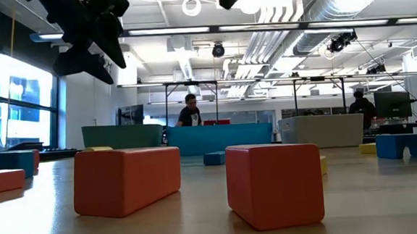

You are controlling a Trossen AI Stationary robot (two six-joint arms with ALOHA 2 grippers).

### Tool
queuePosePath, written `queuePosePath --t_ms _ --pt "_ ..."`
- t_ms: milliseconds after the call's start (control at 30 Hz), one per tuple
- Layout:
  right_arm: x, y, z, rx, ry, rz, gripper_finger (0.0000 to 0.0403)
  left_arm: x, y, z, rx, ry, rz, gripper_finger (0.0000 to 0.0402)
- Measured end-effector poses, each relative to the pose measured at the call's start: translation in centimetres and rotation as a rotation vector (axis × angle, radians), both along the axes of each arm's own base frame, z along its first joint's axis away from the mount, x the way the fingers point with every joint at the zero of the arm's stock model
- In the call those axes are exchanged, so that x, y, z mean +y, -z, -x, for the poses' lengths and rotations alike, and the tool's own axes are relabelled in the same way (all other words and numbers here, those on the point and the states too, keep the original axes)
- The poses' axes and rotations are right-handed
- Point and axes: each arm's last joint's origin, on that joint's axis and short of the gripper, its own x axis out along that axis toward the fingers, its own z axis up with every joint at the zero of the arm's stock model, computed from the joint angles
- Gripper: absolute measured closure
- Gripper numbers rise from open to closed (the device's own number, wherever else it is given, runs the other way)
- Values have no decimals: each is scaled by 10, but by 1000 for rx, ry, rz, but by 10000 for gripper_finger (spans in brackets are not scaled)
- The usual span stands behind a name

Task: Sort & place blocks by color
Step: Put the orange block into the blue bin

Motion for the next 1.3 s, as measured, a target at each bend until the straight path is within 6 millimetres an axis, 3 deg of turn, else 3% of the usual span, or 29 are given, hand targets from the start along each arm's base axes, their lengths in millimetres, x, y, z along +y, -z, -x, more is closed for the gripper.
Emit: queuePosePath --t_ms 500,833,1300 --pt "47 54 -17 54 77 -29 153 -13 1 -2 21 88 -45 202" --pt "74 95 -18 117 43 9 153 -16 2 0 46 102 -40 202" --pt "90 137 -23 147 102 50 153 -16 2 0 45 96 -36 202"
